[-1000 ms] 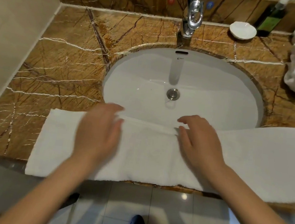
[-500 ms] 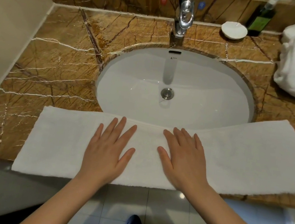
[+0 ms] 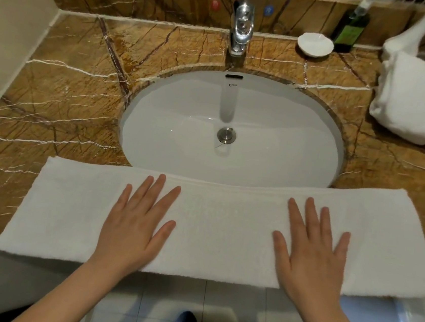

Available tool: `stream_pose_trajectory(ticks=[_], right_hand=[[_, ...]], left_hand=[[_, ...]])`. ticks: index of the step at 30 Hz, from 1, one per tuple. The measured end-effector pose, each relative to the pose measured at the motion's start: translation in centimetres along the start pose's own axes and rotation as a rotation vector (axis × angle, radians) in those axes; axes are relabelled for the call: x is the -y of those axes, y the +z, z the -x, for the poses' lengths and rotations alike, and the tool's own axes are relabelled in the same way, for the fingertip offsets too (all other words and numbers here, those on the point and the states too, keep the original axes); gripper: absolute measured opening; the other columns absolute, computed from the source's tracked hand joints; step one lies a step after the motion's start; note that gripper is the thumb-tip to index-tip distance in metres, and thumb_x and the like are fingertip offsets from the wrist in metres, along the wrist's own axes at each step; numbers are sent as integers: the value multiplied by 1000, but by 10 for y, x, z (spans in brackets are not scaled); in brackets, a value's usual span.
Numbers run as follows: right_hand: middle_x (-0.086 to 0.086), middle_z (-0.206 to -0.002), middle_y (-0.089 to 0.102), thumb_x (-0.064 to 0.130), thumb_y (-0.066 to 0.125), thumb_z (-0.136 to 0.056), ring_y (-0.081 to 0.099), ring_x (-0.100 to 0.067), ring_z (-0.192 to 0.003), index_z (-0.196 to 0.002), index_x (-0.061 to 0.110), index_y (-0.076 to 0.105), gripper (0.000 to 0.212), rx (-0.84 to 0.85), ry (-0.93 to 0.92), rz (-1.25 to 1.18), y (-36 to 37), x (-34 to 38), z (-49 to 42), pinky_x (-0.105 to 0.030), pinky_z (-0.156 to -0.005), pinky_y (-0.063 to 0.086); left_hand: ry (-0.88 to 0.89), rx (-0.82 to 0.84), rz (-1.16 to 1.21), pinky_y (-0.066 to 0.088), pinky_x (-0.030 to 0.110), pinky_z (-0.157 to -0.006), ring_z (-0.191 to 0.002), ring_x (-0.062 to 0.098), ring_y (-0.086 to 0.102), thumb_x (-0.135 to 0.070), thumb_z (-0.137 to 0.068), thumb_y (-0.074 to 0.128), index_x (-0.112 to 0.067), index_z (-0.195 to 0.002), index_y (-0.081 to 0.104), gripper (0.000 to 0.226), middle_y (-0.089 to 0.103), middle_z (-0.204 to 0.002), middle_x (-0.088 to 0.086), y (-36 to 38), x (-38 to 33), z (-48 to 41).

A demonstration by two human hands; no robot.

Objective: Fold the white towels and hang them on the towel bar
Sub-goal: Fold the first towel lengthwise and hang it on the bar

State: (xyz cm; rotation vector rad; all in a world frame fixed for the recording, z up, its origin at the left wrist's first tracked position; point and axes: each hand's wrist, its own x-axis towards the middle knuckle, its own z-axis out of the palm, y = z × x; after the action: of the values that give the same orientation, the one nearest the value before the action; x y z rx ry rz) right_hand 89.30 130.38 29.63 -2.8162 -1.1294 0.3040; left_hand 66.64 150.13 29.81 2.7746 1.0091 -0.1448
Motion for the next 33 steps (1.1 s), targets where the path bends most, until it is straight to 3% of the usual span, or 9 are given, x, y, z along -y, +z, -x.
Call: stream_pose_trajectory(ticks=[5, 9, 12, 15, 17, 20, 22, 26, 33], right_hand=[[3, -160, 4, 60, 5, -90, -1, -20, -148, -151, 37, 4, 65, -19, 41, -20, -3, -18, 0, -52, -116, -2], [-2, -159, 19, 56, 17, -91, 11, -23, -147, -150, 32, 23, 64, -62, 23, -73, -15, -40, -3, -53, -115, 4], [-9, -139, 48, 44, 33, -92, 39, -29, -131, -133, 20, 50, 51, -145, -72, -211, -31, -50, -28, -57, -109, 25], [-2, -115, 63, 32, 44, -93, 55, -23, -110, -112, 17, 65, 32, -123, -281, -264, -46, -51, -66, -50, -97, 38], [4, -103, 66, 25, 53, -93, 57, -17, -102, -101, 21, 68, 18, -32, -361, -271, -49, -46, -87, -49, -100, 35], [11, -93, 64, 34, 55, -90, 55, -10, -93, -94, 29, 65, 12, 124, -382, -194, -46, -39, -106, -47, -111, 23], [12, -87, 64, 34, 58, -88, 55, -8, -87, -88, 29, 65, 9, 155, -418, -216, -44, -35, -111, -46, -105, 33], [11, -82, 64, 25, 63, -85, 57, -9, -80, -78, 26, 65, 7, 161, -438, -350, -42, -30, -114, -40, -84, 45], [1, -77, 61, 20, 49, -98, 55, -22, -66, -89, 12, 56, 13, 6, -476, -274, -29, -29, -106, -30, -64, 31]], left_hand=[[33, 10, 28, -1, 39, -117, -147, 19, 6, -54, -95, 13, -32, -151, 14, 60, 11, -159, 1, 2, -21, -4], [46, 12, 69, -3, 39, -118, -147, 18, 4, -57, -94, 9, -34, -151, 13, 62, 9, -159, 0, 6, -46, -4], [23, -64, 192, 0, 37, -118, -145, 18, 18, -52, -95, 19, -29, -145, 35, 57, 30, -154, 1, 1, -57, -21], [48, -113, 288, 9, 37, -115, -127, 17, 45, -39, -94, 41, -25, -119, 60, 34, 59, -126, -4, -7, -65, -56], [49, 7, 395, 21, 36, -112, -106, 11, 57, -36, -92, 49, -28, -104, 63, 21, 66, -104, -10, -12, -70, -80], [-22, 242, 479, 46, 31, -87, -92, 6, 60, -44, -85, 54, -31, -87, 62, 15, 64, -95, -16, -13, -74, -106], [-29, 279, 494, 48, 31, -81, -87, 4, 59, -43, -82, 59, -29, -80, 60, 14, 63, -91, -16, -10, -76, -115], [-13, 215, 577, 47, 29, -77, -75, -3, 53, -36, -78, 68, -31, -71, 59, 13, 59, -79, -18, -2, -76, -118], [27, -115, 382, 30, 31, -52, -61, 18, 50, -35, -96, 46, -21, -74, 51, 26, 52, -60, -7, 4, -82, -108]])
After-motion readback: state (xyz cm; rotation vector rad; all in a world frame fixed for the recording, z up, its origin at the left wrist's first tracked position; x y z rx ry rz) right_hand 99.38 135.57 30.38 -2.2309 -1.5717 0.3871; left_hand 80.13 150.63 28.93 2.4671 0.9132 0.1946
